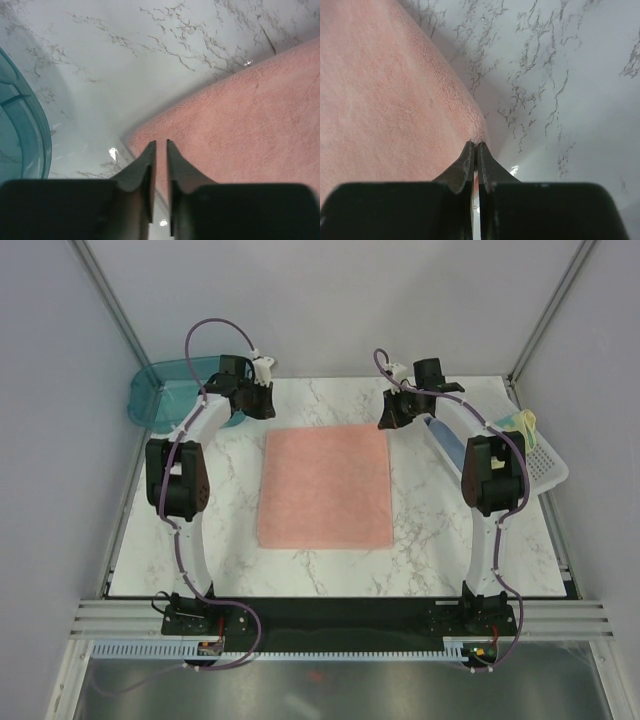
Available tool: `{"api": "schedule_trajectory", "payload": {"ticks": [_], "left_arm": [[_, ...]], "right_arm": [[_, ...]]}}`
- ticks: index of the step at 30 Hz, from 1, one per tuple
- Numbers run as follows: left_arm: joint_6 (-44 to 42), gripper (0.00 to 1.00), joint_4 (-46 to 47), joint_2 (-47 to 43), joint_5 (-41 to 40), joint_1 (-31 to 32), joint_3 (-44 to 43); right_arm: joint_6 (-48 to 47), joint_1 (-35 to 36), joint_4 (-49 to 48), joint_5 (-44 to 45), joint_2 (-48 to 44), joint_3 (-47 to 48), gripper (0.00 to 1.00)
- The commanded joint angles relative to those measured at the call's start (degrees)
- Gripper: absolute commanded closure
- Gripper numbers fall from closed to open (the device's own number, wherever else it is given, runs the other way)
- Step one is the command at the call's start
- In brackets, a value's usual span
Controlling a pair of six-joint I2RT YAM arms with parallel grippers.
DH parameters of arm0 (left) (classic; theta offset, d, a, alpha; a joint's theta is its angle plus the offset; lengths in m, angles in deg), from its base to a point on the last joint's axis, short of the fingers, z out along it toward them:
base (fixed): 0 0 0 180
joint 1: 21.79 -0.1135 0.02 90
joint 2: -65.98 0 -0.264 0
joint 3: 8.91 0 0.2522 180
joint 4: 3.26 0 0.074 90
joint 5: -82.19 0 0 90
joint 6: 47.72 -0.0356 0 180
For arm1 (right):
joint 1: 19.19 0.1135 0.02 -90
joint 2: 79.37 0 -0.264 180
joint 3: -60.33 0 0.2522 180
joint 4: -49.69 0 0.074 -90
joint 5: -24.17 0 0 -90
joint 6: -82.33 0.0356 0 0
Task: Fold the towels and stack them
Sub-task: Fold the towel
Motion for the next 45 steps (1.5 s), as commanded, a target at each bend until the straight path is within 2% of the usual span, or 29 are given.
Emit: {"api": "schedule_trajectory", "payload": {"ticks": [1,3,6,7,11,28,30,33,35,37,45], "left_arm": [[4.65,0.73,2.13,-2.99,-2.31,0.16,1.88],[7.36,0.70,2.22,-2.82,-3.53,0.34,2.41],[8.26,0.56,2.13,-1.50,-9.06,1.74,2.50],[8.35,0.53,2.05,-0.71,-13.34,2.18,2.15],[9.92,0.52,1.87,1.93,-20.85,2.80,0.74],[12.65,0.53,-0.41,9.93,-16.03,2.54,-6.37],[12.48,0.59,-1.03,10.19,-15.58,2.45,-6.90],[12.21,0.63,-1.38,10.37,-14.79,2.45,-6.99],[12.39,0.62,-3.13,10.54,-15.05,2.45,-7.52],[12.56,0.56,-4.63,10.28,-15.93,2.45,-7.61],[13.88,0.54,-5.51,9.58,-16.72,2.01,-6.99]], "right_arm": [[1.17,0.39,-3.98,-0.77,-2.84,-1.44,1.00],[1.26,0.74,-4.06,-0.51,-2.58,-1.53,1.00],[1.35,1.00,-4.15,-0.51,-1.70,-1.00,1.00],[1.35,1.00,-4.24,-0.51,-1.52,-0.91,1.00],[1.35,1.00,-4.42,-0.60,-0.73,-0.21,1.00],[0.21,1.18,-4.68,0.63,0.32,-0.03,1.00],[0.21,1.09,-4.68,0.63,0.41,-0.03,1.00],[-0.14,1.09,-4.59,0.81,0.32,-0.21,1.00],[-0.14,1.09,-4.59,0.98,0.32,-0.30,1.00],[-0.14,1.09,-4.68,0.98,0.32,-0.21,1.00],[-0.32,1.09,-4.50,0.81,-0.47,-0.38,1.00]]}}
